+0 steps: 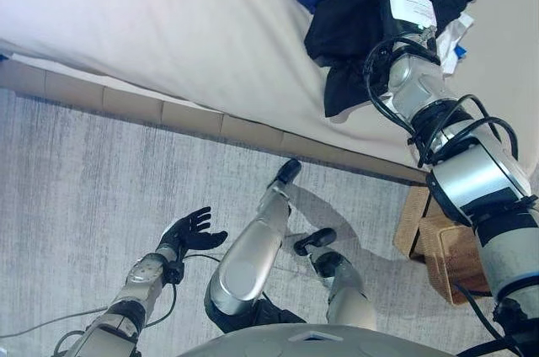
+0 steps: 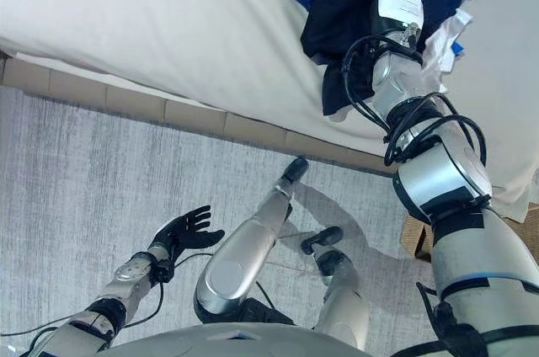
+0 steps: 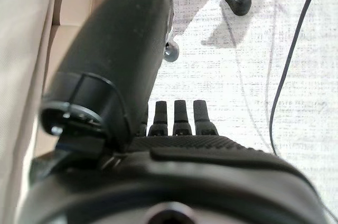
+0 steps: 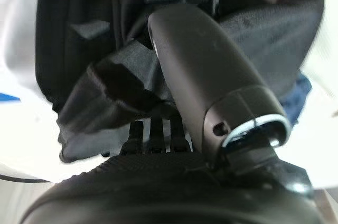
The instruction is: Pick up the clothes from the bed and place them into the basket
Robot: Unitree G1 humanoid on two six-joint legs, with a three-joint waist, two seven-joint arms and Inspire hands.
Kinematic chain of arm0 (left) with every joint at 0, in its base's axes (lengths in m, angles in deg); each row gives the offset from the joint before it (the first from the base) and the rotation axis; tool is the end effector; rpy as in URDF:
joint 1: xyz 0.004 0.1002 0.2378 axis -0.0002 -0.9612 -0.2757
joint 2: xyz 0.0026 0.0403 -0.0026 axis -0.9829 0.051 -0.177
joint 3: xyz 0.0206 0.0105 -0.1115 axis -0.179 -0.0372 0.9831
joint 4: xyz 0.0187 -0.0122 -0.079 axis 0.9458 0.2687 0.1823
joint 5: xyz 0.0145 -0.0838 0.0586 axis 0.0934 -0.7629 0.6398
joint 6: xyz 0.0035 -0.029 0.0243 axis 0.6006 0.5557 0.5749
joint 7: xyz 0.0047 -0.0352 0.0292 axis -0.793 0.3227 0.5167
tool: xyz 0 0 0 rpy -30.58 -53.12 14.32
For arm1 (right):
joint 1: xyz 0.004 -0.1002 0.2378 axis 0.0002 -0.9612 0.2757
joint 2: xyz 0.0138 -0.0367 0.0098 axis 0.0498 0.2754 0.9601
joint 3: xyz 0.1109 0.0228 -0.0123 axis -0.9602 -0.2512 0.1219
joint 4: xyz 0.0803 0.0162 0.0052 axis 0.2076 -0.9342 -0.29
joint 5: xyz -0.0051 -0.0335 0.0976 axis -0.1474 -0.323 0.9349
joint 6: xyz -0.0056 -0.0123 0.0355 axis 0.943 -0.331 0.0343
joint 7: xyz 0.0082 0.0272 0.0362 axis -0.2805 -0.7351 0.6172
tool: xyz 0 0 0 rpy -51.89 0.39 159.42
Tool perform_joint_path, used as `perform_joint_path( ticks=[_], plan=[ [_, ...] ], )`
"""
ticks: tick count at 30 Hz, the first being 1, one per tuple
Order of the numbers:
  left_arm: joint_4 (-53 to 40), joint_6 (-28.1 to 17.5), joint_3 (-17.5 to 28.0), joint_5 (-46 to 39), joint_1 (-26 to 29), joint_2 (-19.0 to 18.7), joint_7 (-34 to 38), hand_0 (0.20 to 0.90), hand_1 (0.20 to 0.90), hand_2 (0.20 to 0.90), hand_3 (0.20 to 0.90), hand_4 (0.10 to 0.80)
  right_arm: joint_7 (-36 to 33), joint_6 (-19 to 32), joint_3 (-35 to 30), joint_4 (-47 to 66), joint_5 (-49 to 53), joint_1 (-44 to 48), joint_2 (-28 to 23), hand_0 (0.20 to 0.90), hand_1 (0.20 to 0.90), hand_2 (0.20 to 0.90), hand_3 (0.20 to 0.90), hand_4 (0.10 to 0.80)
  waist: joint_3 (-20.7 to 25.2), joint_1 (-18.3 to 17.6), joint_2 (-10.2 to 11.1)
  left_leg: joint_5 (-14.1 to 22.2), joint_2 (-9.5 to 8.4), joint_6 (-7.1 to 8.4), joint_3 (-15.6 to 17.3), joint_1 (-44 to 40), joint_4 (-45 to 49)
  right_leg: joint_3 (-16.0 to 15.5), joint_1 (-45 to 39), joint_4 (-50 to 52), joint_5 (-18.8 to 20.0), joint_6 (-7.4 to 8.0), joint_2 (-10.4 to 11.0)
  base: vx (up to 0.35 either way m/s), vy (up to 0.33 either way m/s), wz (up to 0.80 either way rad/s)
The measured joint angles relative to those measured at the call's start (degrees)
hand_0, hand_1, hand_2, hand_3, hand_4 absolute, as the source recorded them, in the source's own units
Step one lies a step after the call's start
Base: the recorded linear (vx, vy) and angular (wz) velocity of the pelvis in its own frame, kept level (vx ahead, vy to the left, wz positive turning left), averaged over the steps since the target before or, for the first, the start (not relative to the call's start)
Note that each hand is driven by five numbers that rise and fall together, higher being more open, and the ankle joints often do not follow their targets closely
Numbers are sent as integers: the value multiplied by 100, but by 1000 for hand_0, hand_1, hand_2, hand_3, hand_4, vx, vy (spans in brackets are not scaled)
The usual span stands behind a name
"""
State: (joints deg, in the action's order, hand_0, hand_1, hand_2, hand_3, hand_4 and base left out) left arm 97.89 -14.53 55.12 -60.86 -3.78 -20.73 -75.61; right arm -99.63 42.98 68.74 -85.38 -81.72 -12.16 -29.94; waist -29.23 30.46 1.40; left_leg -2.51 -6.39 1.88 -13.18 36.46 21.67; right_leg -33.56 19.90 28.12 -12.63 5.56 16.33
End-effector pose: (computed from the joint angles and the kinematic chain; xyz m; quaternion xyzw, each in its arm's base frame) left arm 0.1578 0.2565 -0.0808 0.0220 0.3296 -0.0344 0.9432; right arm 0.3893 -0.2040 0.2264 -0.6174 0.0086 -0.1686 0.7684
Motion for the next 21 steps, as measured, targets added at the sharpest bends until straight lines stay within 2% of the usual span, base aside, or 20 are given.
perform_joint_path(
  ticks=[4,9,12,13,15,16,17,18,19,20,21],
  plan=[
    [-227,12,271,-40,-240,-13,-51,900,900,900,900,800,-253,-43,-14,-83,506,212,-21,300,300,300,200,100,-1,88,-4,-12,24,18,-89,278,21,-116,256,41,1,0,35,-50,3,7],
    [-268,12,323,-76,-569,-5,-9,900,900,900,900,800,-1435,432,-135,944,1183,171,-52,300,300,300,200,100,-1,23,-3,-54,180,82,84,323,-13,-103,292,-87,3,-1,-42,-48,-38,-18],
    [-264,-18,373,-65,-590,4,53,900,900,900,900,800,-2262,841,-523,2095,1161,131,-171,300,300,300,200,100,1,-42,4,-102,363,156,441,191,-162,120,275,-240,28,-33,-120,0,-90,-30],
    [-257,-18,438,-41,-598,14,94,900,900,900,900,800,-2424,858,-568,2450,1112,115,-274,300,300,300,200,100,-1,-106,26,-152,426,217,595,50,-253,177,191,-265,36,-36,-121,42,-98,-21],
    [-211,-20,597,66,-612,13,152,900,900,900,900,800,-2592,855,-776,3102,1062,-56,-490,300,300,300,200,100,-4,-156,39,-182,487,203,817,-290,-348,297,-69,-394,44,-57,-139,91,-87,-24],
    [-156,-25,667,157,-643,-16,220,900,900,900,900,800,-2730,852,-957,3496,979,-193,-613,300,300,300,200,100,31,-227,101,-151,493,245,893,-552,-472,385,-299,-637,50,-69,-181,170,-127,-32],
    [-145,-22,743,198,-645,-63,248,900,900,900,900,800,-2826,834,-1127,3890,900,-326,-762,300,300,300,200,100,69,-300,248,39,471,510,932,-688,-588,486,-464,-1005,92,-101,-232,212,-114,-38],
    [-93,4,785,316,-604,-126,288,900,900,900,900,800,-2970,851,-1241,4221,794,-427,-964,300,300,300,200,100,169,-442,512,243,280,210,775,-483,291,503,-506,-1306,152,-98,-127,207,-72,-79],
    [-62,46,822,446,-721,-102,327,900,900,900,900,800,-2978,841,-1310,4533,776,-507,-1164,300,300,300,200,100,189,-385,527,603,355,-25,596,-821,741,612,-654,-1465,232,9,-234,222,-48,-103],
    [-88,133,968,638,-802,-118,343,900,900,900,900,800,-2932,838,-1627,5055,771,-785,-1355,300,300,300,200,100,202,-536,602,749,417,-79,741,-1219,254,685,-884,-1626,401,233,-312,188,-78,-89],
    [-75,178,1027,763,-809,-151,397,900,900,900,900,800,-2955,830,-1964,5427,774,-1135,-1542,300,300,300,200,100,279,-771,715,684,340,13,797,-1470,-93,800,-1020,-1653,438,272,-293,197,-77,-42]
  ],
)
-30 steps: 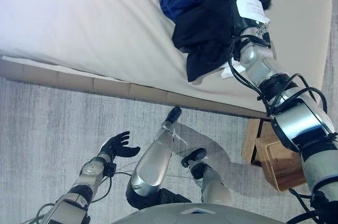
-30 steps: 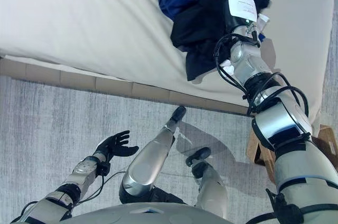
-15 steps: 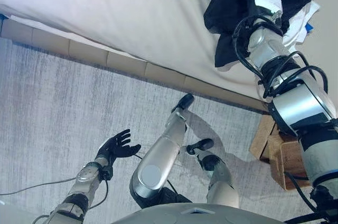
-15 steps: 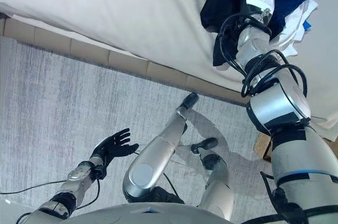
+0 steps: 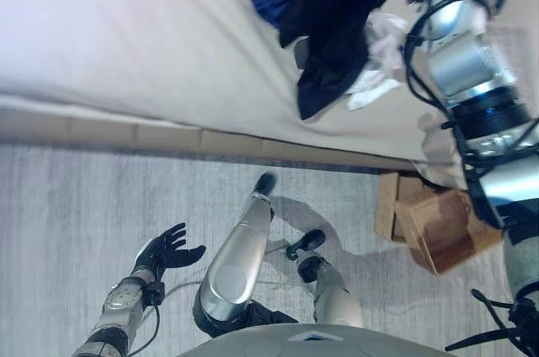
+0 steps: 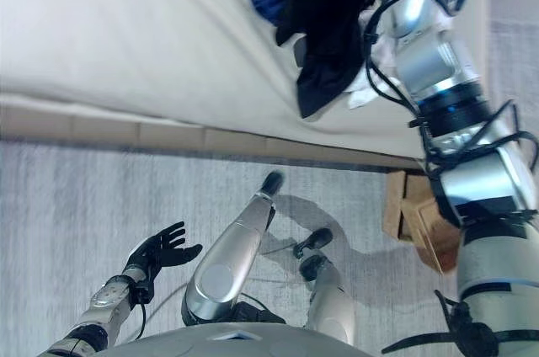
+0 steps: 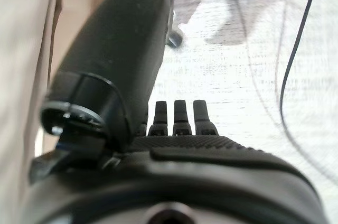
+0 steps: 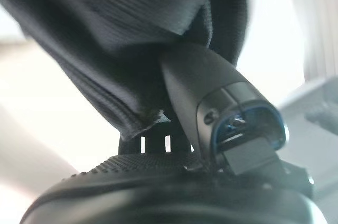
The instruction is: Pick up the clothes from the bed and place them into the basket
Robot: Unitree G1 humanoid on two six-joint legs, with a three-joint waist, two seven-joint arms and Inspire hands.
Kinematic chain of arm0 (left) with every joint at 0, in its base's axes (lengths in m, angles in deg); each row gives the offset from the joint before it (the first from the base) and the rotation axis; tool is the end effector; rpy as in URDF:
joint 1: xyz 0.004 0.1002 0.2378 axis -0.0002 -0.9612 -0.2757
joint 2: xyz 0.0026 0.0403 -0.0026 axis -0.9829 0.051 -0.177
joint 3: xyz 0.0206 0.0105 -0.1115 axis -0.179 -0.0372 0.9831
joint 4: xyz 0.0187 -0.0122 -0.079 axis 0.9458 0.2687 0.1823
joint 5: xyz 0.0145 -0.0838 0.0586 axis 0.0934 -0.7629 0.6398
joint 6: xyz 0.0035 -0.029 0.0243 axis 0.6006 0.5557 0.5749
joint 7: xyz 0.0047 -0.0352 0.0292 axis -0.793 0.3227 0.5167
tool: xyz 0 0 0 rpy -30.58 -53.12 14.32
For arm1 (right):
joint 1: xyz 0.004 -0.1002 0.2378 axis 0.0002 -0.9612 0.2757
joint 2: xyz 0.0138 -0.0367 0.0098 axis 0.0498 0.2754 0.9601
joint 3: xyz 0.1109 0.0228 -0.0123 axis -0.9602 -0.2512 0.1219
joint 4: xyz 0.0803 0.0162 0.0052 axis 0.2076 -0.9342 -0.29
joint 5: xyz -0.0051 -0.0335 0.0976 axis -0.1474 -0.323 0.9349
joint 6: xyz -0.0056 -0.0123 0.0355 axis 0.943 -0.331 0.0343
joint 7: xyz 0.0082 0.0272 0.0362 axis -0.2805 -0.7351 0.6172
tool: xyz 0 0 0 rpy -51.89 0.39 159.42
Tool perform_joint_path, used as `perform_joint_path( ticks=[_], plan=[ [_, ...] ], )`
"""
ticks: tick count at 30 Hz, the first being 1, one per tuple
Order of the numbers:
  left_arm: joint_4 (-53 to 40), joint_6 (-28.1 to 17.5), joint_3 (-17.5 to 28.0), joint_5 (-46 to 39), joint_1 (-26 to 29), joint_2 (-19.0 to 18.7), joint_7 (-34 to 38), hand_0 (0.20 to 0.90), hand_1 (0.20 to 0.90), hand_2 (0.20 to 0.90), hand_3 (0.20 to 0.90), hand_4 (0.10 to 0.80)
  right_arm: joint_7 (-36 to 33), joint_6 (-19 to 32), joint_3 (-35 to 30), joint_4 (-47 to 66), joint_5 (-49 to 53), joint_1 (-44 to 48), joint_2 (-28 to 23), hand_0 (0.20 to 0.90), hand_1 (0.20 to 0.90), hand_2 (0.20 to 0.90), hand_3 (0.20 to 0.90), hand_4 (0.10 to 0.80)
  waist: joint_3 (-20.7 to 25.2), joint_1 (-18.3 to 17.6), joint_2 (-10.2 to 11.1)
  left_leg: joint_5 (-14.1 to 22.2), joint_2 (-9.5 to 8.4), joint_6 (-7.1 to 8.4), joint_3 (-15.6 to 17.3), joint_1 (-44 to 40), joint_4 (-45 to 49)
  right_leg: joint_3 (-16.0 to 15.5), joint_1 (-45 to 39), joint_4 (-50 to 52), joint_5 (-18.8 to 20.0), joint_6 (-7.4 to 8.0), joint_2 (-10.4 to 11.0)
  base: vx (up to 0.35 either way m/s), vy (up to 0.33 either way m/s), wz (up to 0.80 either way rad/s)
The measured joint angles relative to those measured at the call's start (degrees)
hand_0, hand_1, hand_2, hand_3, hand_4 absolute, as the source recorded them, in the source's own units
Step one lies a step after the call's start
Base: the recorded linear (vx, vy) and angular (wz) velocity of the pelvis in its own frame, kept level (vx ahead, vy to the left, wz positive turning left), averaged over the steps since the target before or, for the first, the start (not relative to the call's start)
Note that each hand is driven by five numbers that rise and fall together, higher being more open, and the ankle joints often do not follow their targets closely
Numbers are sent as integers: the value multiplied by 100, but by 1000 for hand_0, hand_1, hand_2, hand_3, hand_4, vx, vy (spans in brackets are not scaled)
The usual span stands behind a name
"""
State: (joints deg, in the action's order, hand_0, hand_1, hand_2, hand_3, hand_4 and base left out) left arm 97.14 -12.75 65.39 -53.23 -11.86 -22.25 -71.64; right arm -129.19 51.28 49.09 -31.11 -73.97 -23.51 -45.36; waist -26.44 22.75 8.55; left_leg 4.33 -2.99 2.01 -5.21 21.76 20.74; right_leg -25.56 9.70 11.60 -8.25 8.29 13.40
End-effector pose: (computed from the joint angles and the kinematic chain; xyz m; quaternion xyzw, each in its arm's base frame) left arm 0.1115 0.2867 -0.0868 0.0576 0.3824 0.0576 0.9204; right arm 0.3138 -0.1967 0.3234 -0.3497 -0.4893 -0.3382 0.7238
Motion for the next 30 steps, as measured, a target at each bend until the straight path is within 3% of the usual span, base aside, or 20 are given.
perform_joint_path(
  ticks=[3,5,7,11,13,16,20,22,25,30],
  plan=[
    [-1,125,27,395,33,83,71,900,900,900,900,800,2,-127,-629,278,19,-419,-504,300,300,300,200,100,316,-529,30,-194,-182,10,287,-565,-596,257,-456,22,1,-3,-69,180,-55,-31],
    [91,286,-34,527,124,127,158,900,900,900,900,800,22,-283,-947,271,103,-586,-819,300,300,300,200,100,657,-850,-49,-430,-354,-286,471,-872,-848,311,-957,-432,69,-103,-304,85,-77,-44],
    [283,402,-76,598,280,178,213,900,900,900,900,800,33,-373,-1025,157,133,-592,-1058,300,300,300,200,100,787,-1072,-191,-434,-450,-293,548,-1152,-994,338,-1397,-745,116,-172,-469,86,-89,-32],
    [321,583,-130,755,431,372,213,900,900,900,900,800,37,-494,-1027,7,327,-619,-1493,300,300,300,200,100,1140,-1443,-597,-446,-449,-311,771,-1528,-1281,475,-1729,-1107,116,-173,-619,33,-117,-30],
    [318,642,-291,839,426,379,211,900,900,900,900,800,39,-534,-1027,-173,360,-690,-1535,300,300,300,200,100,1339,-1564,-657,-461,-445,-335,867,-1681,-1413,609,-1803,-1184,117,-172,-624,15,-150,-24],
    [319,819,-430,964,407,402,201,900,900,900,900,800,66,-552,-1026,-390,559,-847,-1660,300,300,300,200,100,1569,-1697,-651,-512,-425,-408,909,-1847,-1630,659,-1859,-1201,185,-231,-652,10,-135,-8],
    [337,996,-619,996,235,524,149,900,900,900,900,800,602,-630,-1044,-888,790,-1134,-1849,300,300,300,200,100,1844,-1829,-616,-655,-322,-394,960,-2116,-1952,767,-2003,-1306,266,-332,-801,-13,-132,-10],
    [377,1054,-733,1022,160,539,136,900,900,900,900,800,981,-724,-1042,-1150,800,-1285,-1894,300,300,300,200,100,1919,-1860,-562,-726,-262,-361,971,-2186,-2063,781,-2014,-1313,269,-334,-860,-13,-151,-8],
    [424,1119,-777,1036,109,555,81,900,900,900,900,800,1564,-982,-1043,-1416,802,-1619,-1899,300,300,300,200,100,1965,-1926,-536,-820,-145,-432,986,-2202,-2147,792,-2011,-1356,284,-356,-994,-28,-196,-4],
    [420,1206,-820,1131,175,513,77,900,900,900,900,800,2036,-1278,-966,-2015,801,-1859,-1844,300,300,300,200,100,1970,-1939,-550,-959,-5,-459,992,-2174,-2272,812,-1906,-1338,285,-358,-1135,-140,-177,-3]
  ],
)
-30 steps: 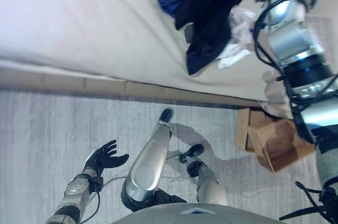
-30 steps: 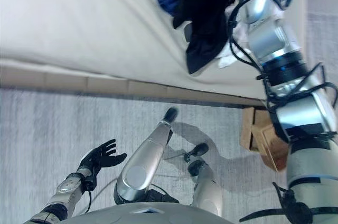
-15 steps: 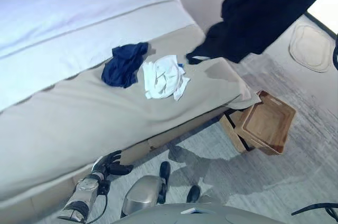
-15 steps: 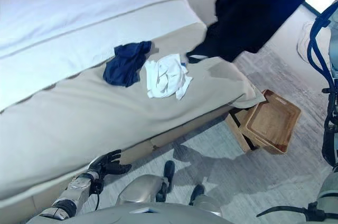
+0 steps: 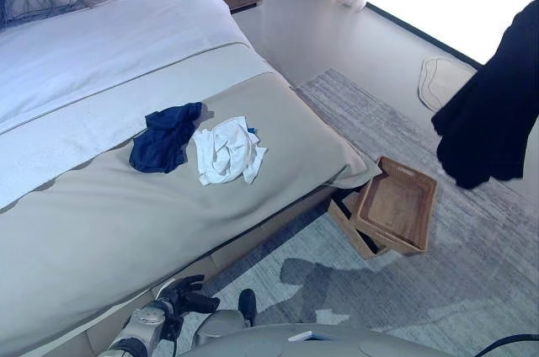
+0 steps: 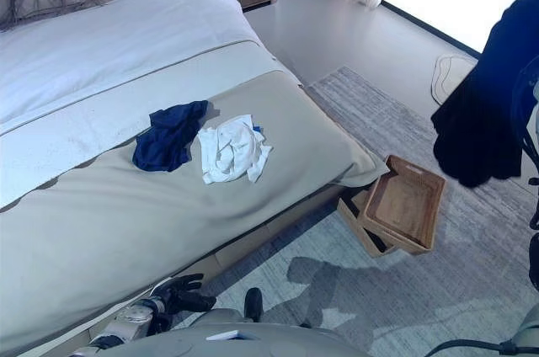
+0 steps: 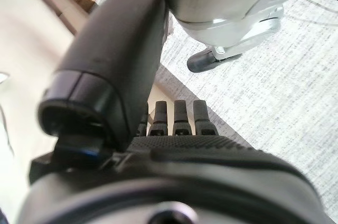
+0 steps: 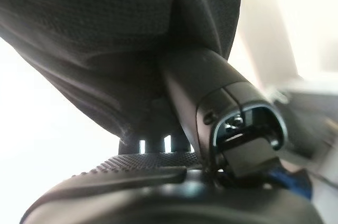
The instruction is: Pick up the clothes from the bed and place them into the basket
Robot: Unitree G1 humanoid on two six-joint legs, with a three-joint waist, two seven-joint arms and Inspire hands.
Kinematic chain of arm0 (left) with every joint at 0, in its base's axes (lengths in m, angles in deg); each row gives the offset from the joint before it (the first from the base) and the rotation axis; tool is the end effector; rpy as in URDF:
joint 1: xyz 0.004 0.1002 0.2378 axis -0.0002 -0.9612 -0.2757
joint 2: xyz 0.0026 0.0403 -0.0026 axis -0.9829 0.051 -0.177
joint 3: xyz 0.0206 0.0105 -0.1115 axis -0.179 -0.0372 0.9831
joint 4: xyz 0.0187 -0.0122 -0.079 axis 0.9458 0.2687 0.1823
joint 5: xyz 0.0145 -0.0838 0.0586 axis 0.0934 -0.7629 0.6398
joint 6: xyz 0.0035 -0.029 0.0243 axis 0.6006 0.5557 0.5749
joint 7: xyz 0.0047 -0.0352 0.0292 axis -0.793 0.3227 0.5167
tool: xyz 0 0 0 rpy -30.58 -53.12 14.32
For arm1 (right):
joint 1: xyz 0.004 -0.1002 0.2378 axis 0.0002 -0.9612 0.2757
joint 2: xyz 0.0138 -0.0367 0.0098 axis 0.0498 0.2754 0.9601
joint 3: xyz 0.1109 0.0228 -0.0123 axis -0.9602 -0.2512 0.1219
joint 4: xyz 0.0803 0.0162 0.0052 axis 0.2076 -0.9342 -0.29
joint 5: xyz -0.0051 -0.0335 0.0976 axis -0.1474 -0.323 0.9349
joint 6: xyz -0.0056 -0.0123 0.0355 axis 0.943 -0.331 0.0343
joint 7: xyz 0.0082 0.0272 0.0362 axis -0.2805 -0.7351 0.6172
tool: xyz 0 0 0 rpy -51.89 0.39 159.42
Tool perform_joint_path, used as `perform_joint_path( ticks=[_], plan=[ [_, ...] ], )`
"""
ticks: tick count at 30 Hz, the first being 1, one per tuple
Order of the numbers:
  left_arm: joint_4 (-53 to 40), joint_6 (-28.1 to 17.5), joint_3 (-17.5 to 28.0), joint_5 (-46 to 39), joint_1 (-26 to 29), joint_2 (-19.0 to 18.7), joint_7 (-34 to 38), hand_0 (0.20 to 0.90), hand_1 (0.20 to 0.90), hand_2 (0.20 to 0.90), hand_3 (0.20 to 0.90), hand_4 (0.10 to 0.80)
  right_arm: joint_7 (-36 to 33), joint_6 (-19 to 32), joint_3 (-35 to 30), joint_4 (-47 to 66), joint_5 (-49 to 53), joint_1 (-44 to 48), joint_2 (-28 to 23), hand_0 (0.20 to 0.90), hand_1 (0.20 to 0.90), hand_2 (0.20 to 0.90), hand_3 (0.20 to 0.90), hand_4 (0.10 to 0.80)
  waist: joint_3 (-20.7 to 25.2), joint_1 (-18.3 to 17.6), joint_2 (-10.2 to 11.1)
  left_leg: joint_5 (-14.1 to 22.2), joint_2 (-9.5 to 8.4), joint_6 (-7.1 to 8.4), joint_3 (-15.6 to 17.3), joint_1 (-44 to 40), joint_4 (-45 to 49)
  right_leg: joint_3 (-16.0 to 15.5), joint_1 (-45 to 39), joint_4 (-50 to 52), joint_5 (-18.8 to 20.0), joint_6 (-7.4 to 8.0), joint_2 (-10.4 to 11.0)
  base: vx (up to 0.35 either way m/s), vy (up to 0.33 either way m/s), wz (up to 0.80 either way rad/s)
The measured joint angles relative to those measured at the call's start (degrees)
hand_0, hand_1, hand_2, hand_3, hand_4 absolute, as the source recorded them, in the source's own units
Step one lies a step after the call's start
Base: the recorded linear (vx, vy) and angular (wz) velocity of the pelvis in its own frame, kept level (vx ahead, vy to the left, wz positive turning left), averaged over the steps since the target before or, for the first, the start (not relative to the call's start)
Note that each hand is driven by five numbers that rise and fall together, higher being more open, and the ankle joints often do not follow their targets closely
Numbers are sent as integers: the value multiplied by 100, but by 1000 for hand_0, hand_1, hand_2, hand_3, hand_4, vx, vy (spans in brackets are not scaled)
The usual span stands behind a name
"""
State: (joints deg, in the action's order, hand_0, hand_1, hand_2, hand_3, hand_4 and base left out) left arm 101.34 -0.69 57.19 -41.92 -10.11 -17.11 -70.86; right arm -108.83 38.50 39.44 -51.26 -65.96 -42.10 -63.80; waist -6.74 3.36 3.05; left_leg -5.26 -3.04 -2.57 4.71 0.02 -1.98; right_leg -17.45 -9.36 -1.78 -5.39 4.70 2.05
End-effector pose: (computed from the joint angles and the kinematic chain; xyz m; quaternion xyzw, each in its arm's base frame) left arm 0.1010 0.2468 -0.1117 0.1198 0.5231 -0.0446 0.8426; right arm 0.2801 -0.3663 0.2597 -0.4787 -0.0374 -0.4285 0.7654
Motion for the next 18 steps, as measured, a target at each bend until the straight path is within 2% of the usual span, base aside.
perform_joint_path(
  ticks=[3,4,5,7,8,10,13,16,18],
  plan=[
    [-7,11,-214,-6,151,-92,7,900,900,900,900,800,62,-156,107,-453,-2,18,13,300,300,300,200,100,-17,-5,-41,-87,98,8,-7,264,23,8,315,133,-16,-26,-79,-352,-157,-4],
    [-6,14,-320,-16,249,-137,12,900,900,900,900,800,35,-160,345,-662,-2,133,15,300,300,300,200,100,-50,-19,-77,-177,126,-18,-17,407,49,22,528,305,-33,-51,-81,-364,-136,-6],
    [-10,14,-430,-63,393,-157,12,900,900,900,900,800,9,-168,680,-1011,1,466,27,300,300,300,200,100,-158,-38,-188,-284,175,-20,-50,600,75,21,849,599,-63,-99,-78,-390,-143,-6],
    [-113,5,-472,-190,563,-161,33,900,900,900,900,800,-36,-188,904,-1259,13,800,33,300,300,300,200,100,-385,-35,-351,-353,204,37,-51,753,73,26,1098,782,-124,-192,-77,-233,-83,-5],
    [-257,-9,-484,-297,632,-159,89,900,900,900,900,800,-118,-184,1054,-1395,81,1029,44,300,300,300,200,100,-548,-34,-475,-397,219,100,-44,843,70,42,1240,878,-176,-273,-72,-132,-65,-11],
    [-486,-24,-481,-502,692,-153,133,900,900,900,900,800,-149,-187,1116,-1581,307,1215,104,300,300,300,200,100,-847,19,-696,-496,261,239,-41,941,56,114,1443,1032,-179,-278,-73,-118,-58,-18],
    [-691,-29,-477,-665,646,-173,143,900,900,900,900,800,-236,-199,1126,-1939,623,1306,229,300,300,300,200,100,-1074,107,-892,-594,308,373,-42,1186,59,209,1860,1305,-182,-284,-69,-72,-68,-19],
    [-728,-29,-476,-717,616,-174,143,900,900,900,900,800,-270,-248,1126,-2202,816,1308,249,300,300,300,200,100,-1342,109,-1014,-626,327,383,-37,1260,61,260,2032,1474,-183,-285,-60,3,-50,-11],
    [-737,-28,-468,-757,597,-196,109,900,900,900,900,800,-313,-280,1119,-2304,885,1308,255,300,300,300,200,100,-1475,83,-1039,-626,322,384,-2,1279,61,286,2116,1568,-237,-374,-40,23,-33,-9]
  ],
)
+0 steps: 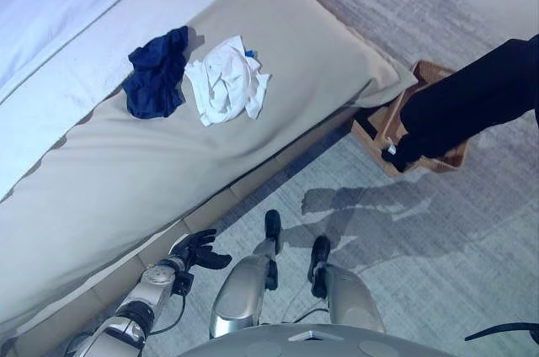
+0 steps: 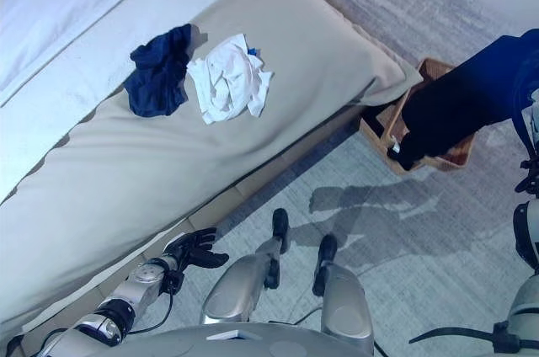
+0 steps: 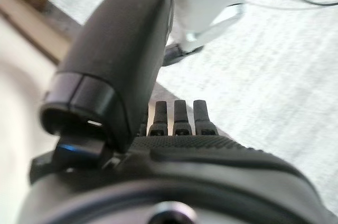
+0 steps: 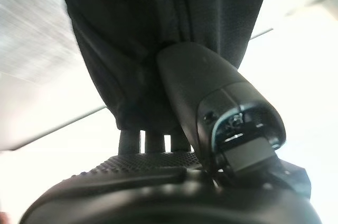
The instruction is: Pick up the clothes from the bed and place them into the basket
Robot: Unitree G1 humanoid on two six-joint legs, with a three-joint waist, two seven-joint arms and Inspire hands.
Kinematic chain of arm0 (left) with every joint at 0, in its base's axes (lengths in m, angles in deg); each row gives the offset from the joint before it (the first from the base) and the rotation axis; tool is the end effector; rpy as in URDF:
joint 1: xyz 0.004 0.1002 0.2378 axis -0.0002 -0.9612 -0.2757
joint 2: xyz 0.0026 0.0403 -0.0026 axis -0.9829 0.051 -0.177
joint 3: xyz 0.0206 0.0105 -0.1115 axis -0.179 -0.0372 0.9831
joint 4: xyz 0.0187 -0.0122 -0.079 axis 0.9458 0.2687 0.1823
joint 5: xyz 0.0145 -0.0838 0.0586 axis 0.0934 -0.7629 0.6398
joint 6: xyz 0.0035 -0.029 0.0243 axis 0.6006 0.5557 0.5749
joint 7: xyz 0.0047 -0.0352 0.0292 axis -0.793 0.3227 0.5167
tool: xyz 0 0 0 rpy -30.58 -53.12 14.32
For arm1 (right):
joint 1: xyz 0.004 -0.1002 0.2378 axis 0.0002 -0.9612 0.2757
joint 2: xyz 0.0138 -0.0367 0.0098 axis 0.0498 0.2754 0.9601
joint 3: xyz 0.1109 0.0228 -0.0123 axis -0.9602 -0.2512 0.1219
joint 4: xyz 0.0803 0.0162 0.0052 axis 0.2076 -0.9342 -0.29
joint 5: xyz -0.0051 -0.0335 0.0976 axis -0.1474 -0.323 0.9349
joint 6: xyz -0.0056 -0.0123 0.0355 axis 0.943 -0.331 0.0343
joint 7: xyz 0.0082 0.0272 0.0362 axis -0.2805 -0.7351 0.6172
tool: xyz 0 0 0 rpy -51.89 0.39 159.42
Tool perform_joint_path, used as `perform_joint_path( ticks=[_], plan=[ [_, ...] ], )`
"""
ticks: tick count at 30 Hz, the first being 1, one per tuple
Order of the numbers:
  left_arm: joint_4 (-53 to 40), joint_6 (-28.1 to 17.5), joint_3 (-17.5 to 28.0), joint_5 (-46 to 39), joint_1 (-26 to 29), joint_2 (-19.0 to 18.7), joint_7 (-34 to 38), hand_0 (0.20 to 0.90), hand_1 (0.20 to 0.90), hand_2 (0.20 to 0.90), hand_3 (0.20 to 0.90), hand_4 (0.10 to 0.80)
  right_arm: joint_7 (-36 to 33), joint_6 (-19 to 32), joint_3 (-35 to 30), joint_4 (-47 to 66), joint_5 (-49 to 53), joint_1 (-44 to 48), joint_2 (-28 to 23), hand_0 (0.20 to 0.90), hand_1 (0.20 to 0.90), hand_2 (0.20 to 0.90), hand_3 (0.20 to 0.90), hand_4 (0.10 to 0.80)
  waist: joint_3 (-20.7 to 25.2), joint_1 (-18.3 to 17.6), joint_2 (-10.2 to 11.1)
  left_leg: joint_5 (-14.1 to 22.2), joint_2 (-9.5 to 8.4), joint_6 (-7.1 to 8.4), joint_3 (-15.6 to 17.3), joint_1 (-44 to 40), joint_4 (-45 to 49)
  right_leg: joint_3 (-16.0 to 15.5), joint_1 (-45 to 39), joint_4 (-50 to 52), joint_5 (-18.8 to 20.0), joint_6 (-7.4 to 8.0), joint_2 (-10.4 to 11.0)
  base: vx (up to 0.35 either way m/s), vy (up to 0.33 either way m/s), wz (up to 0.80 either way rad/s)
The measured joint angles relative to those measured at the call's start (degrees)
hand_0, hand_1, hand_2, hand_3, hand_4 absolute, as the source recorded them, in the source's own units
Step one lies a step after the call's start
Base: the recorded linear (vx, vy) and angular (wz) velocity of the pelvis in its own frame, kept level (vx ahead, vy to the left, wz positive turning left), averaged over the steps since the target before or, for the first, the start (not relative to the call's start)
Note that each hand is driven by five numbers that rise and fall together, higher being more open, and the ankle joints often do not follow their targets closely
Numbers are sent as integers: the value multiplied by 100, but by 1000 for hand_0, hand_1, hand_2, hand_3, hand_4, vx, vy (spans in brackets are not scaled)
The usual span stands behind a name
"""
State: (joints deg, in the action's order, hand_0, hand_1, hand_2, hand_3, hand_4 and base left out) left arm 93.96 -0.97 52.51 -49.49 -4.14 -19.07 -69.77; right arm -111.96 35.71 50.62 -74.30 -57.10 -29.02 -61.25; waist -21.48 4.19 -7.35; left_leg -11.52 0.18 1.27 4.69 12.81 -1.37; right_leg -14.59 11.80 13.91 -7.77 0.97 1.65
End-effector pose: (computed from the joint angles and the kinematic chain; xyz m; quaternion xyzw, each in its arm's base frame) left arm 0.1563 0.2370 -0.0886 0.1084 0.4261 -0.0596 0.8962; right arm 0.2954 -0.3850 0.2461 -0.4072 0.0879 -0.4874 0.7674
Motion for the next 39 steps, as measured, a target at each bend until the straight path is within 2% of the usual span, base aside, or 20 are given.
perform_joint_path(
  ticks=[4,8,9,10,14,20,22,27,29,32,35,37,39],
  plan=[
    [-67,-14,9,-105,16,-61,-51,900,900,900,900,800,-335,9,-18,1,7,8,0,300,300,300,200,100,-68,-20,-17,-1,-17,0,35,121,2,28,271,288,-74,-107,51,35,-24,-5],
    [-159,-140,13,-151,20,-83,-138,900,900,900,900,800,-836,242,-70,44,14,185,0,300,300,300,200,100,-114,-17,-98,-1,-43,0,79,158,4,79,440,510,-165,-193,107,42,-13,-4],
    [-170,-157,12,-154,28,-83,-158,900,900,900,900,800,-944,330,-70,51,13,337,0,448,448,448,373,273,-161,-22,-146,-20,-45,5,91,179,4,108,493,579,-167,-194,111,40,-21,-9],
    [-175,-213,12,-159,39,-83,-181,900,900,900,900,800,-999,385,-69,63,14,466,-1,900,900,900,900,800,-214,-45,-187,-46,-48,19,94,187,3,115,522,630,-167,-195,123,42,-23,-6],
    [-176,-239,16,-333,38,-112,-199,900,900,900,900,800,-983,424,-66,61,261,587,-1,900,900,900,900,800,-235,-39,-239,-111,-59,100,88,310,5,112,741,826,-225,-286,171,19,-15,0],
    [-298,-245,18,-552,33,-106,-215,900,900,900,900,800,-853,423,-60,-256,1282,975,0,900,900,900,900,800,-297,-3,-453,-176,-52,128,86,459,15,113,980,1025,-238,-310,196,39,-4,0],
    [-291,-249,32,-569,32,-114,-208,900,900,900,900,800,-929,499,-60,-259,1468,1014,0,900,900,900,900,800,-296,2,-458,-197,-51,157,84,489,14,105,1009,1031,-236,-313,199,0,0,0],
    [-296,-255,32,-620,28,-109,-211,900,900,900,900,800,-1626,829,-74,-321,1812,1197,-1,900,900,900,900,800,-294,5,-461,-212,-52,143,33,491,12,46,997,1055,-237,-313,203,50,-1,6],
    [-299,-255,39,-655,27,-109,-208,900,900,900,900,800,-2051,1038,-241,-318,1805,1338,-1,900,900,900,900,800,-291,8,-465,-219,-51,134,3,491,11,3,977,1062,-237,-313,206,57,-7,10],
    [-362,-234,92,-659,27,-110,-144,900,900,900,900,800,-2568,1030,-546,-319,1699,1515,-43,900,900,900,900,800,-291,25,-465,-258,-51,85,-55,487,9,-57,953,1092,-237,-313,207,20,-21,12],
    [-388,-209,132,-659,27,-130,-147,900,900,900,900,800,-2047,433,-480,-445,1762,1523,-292,900,900,900,900,800,-290,38,-464,-285,-45,98,-149,466,8,-153,882,1093,-237,-314,213,40,-63,15],
    [-386,-195,140,-654,28,-131,-167,900,900,900,900,800,-1802,234,-476,-589,1760,1517,-299,900,900,900,900,800,-290,32,-462,-140,-43,146,-157,397,-5,-174,822,1077,-243,-333,226,36,-55,6],
    [-380,-184,140,-648,25,-131,-184,900,900,900,900,800,-1524,169,-455,-600,1725,1516,-316,900,900,900,900,800,-289,13,-436,39,-62,74,40,377,70,-193,773,1038,-222,-461,339,40,-34,2]
  ],
)
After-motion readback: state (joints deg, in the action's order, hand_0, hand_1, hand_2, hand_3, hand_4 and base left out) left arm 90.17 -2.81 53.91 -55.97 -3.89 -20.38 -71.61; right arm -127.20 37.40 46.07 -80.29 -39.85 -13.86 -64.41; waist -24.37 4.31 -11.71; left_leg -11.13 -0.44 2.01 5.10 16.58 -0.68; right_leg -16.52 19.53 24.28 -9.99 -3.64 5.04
